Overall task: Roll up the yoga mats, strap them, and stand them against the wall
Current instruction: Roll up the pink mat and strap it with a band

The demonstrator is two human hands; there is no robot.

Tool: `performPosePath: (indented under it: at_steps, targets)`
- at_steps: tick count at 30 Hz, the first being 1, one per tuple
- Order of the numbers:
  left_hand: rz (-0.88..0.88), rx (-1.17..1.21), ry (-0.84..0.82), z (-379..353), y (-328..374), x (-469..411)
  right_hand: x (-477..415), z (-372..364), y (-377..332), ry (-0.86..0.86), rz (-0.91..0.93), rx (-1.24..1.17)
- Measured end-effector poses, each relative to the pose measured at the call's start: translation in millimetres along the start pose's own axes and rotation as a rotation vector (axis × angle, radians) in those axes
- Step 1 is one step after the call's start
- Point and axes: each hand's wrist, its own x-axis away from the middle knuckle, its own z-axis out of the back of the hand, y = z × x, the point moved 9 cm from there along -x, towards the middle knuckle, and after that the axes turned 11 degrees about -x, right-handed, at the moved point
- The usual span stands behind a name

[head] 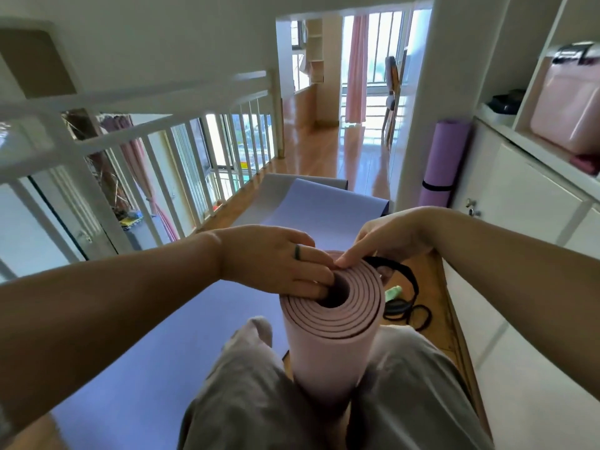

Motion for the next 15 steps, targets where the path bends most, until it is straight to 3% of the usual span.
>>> performPosePath:
  at_steps: [11, 15]
  targets:
    - [-0.028, 0.008, 0.044, 5, 6, 3, 1, -19, 3, -0.152, -0.059, -0.019]
    - [0.041, -0.013, 0.052, 3, -1, 10, 4, -3, -11, 0.021, 0.066, 0.048]
